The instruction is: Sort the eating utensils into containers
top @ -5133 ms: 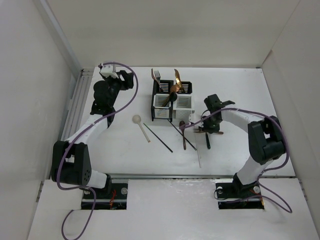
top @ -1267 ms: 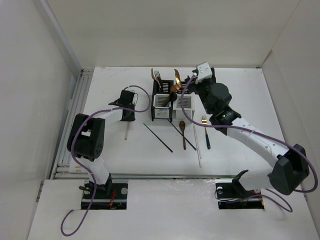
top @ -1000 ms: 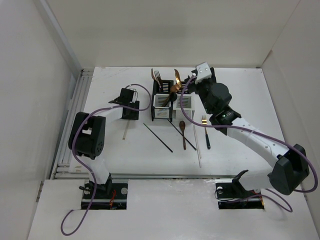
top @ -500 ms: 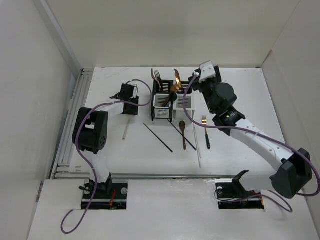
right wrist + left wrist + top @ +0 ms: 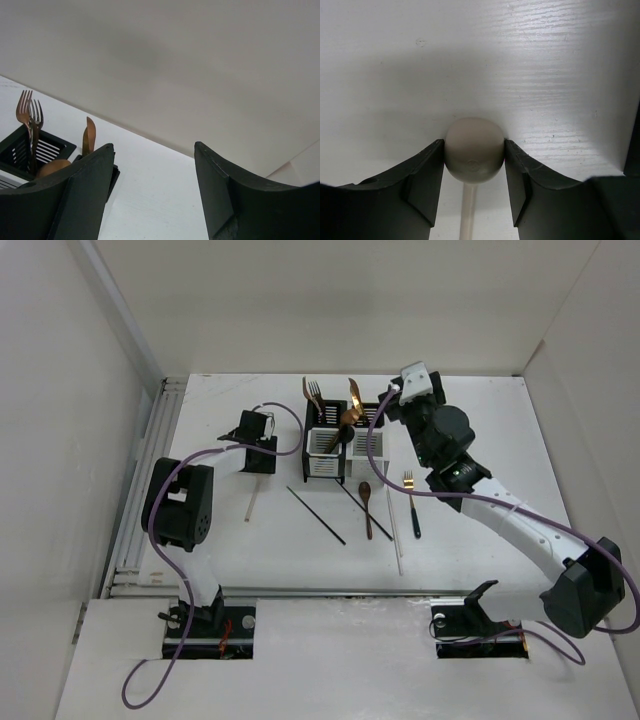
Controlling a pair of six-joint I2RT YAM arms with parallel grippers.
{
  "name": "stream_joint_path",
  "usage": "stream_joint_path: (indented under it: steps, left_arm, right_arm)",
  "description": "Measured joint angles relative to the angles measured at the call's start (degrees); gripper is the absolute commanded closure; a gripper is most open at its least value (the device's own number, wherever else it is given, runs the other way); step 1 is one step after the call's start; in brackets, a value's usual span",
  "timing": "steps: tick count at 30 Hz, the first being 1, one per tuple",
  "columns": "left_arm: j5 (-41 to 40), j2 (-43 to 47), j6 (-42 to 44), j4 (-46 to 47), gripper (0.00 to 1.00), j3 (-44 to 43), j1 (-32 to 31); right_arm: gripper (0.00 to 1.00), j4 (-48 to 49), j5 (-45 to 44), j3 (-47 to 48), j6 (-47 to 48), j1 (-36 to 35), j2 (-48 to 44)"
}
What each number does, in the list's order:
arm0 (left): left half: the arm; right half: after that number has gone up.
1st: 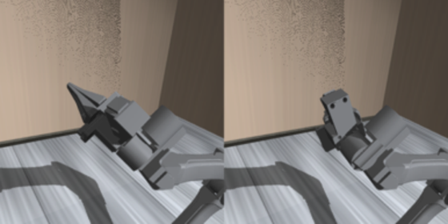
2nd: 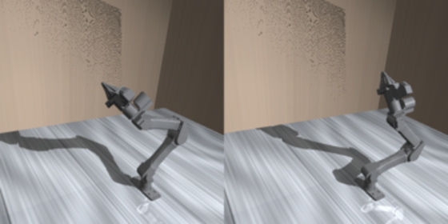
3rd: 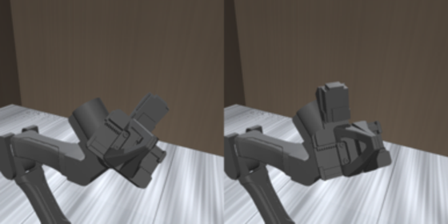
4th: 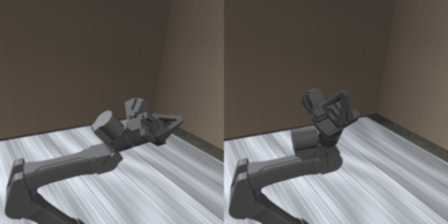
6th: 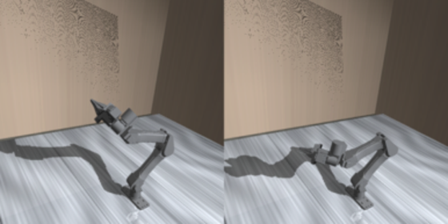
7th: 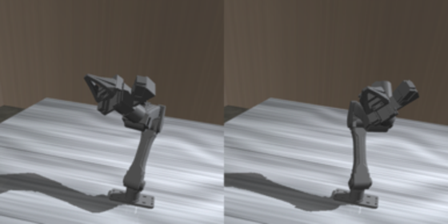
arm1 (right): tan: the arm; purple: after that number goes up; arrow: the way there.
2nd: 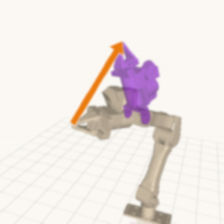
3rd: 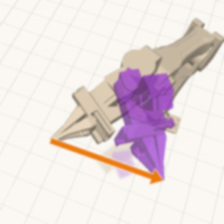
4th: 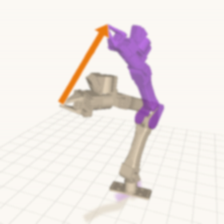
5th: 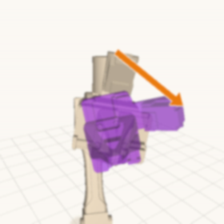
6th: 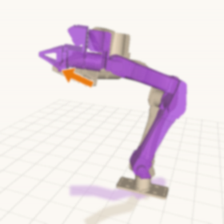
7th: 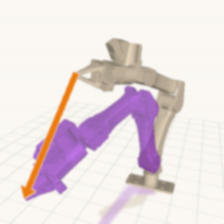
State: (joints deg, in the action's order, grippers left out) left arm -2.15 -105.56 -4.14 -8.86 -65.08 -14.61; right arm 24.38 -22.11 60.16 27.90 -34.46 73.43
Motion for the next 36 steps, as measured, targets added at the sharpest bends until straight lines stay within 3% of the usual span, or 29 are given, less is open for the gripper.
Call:
stream_joint_path:
  steps: [10,16,21,25,29,36]
  left_arm:
    - [0.28,1.49,0.24,-2.91,1.00,-0.24,0.00]
    - [3.56,12.70,3.80,-2.16,1.00,-1.51,0.00]
    - [7.85,24.87,5.42,6.29,1.00,-2.69,-0.37]
    - [12.98,28.72,4.85,17.14,1.00,-2.75,-1.99]
    - [19.63,26.88,2.01,30.71,1.00,-2.56,-4.35]
    - [28.98,12.94,-2.62,51.58,1.00,-2.78,-7.78]
  right_arm:
    - [0.30,0.00,-0.50,0.00,0.83,0.00,-1.49]
    - [0.30,-0.02,-0.66,0.00,0.85,0.39,-1.73]
    - [0.30,0.02,-0.63,0.00,0.92,0.70,-1.79]
    - [0.30,-0.04,-0.59,0.00,1.27,1.25,-2.56]
    - [0.30,0.11,-0.61,-0.72,1.55,1.70,-5.51]
    - [0.30,-0.02,-1.27,-4.81,2.84,1.81,-13.73]
